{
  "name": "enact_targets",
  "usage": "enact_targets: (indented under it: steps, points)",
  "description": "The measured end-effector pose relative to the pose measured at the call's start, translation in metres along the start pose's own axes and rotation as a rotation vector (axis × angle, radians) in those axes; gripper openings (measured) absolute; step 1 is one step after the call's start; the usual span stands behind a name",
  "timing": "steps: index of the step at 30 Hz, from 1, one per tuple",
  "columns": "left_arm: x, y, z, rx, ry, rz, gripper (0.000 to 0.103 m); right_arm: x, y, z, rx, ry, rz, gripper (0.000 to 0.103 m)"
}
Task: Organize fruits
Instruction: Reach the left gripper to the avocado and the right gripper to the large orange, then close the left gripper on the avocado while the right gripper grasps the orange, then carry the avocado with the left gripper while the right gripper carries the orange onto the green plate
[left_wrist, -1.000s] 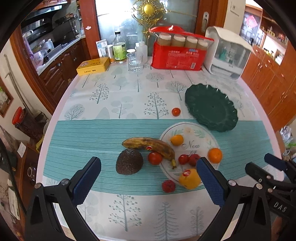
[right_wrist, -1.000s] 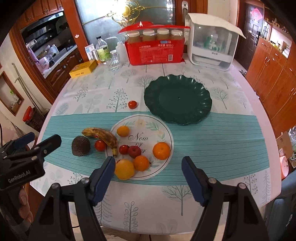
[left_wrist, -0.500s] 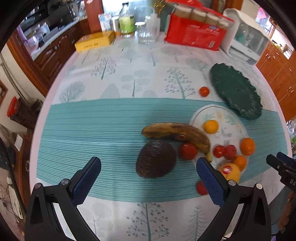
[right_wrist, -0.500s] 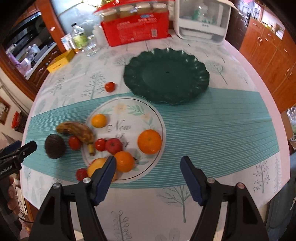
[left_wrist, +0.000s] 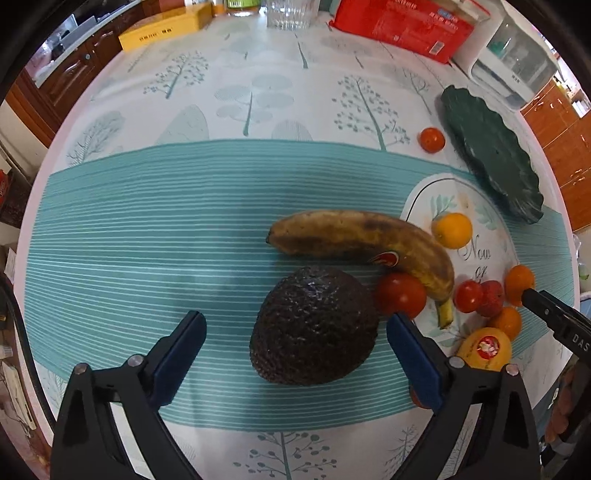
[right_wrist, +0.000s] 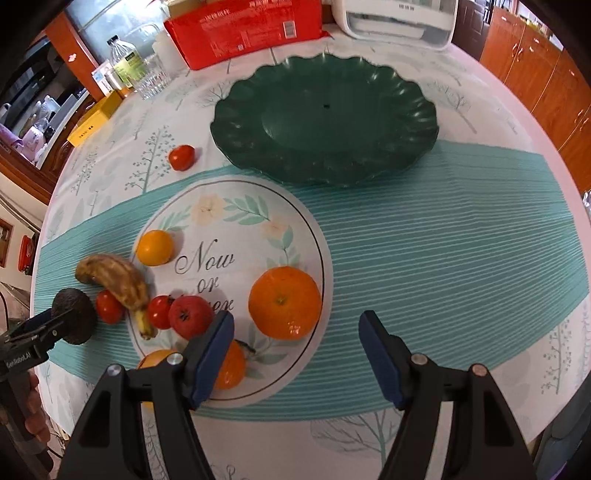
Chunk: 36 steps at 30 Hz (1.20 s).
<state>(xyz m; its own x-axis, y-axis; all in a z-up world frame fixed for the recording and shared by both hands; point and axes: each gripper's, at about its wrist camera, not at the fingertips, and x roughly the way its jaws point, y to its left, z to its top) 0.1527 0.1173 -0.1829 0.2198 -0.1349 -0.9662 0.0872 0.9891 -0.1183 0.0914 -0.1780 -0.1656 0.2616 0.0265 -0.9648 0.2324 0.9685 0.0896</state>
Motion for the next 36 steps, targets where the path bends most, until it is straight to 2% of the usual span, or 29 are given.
enact_targets:
  steps: [1, 7, 11, 20, 24, 29, 36]
  points:
    - [0.004, 0.001, 0.0, -0.002, 0.009, -0.002, 0.093, 0.003, 0.0, 0.0, 0.0, 0.008, 0.0, 0.06]
    - [0.019, 0.005, -0.004, -0.018, 0.042, -0.045, 0.08, 0.017, 0.005, -0.001, -0.005, 0.042, 0.024, 0.044]
    - [0.019, 0.0, -0.006, 0.003, 0.027, -0.056, 0.067, 0.018, 0.008, 0.0, -0.024, 0.022, 0.012, 0.044]
    - [0.004, -0.004, -0.015, 0.0, -0.002, -0.003, 0.065, 0.003, 0.003, -0.007, -0.025, -0.026, 0.048, 0.041]
    - [-0.023, -0.009, -0.016, 0.011, -0.033, 0.0, 0.065, -0.02, 0.002, -0.009, -0.02, -0.068, 0.057, 0.041]
    - [-0.072, -0.024, -0.008, 0.044, -0.113, -0.047, 0.064, -0.069, -0.002, -0.005, -0.019, -0.152, 0.06, 0.041]
    - [-0.132, -0.087, 0.019, 0.186, -0.231, -0.146, 0.064, -0.151, -0.011, 0.01, -0.028, -0.291, 0.052, 0.041]
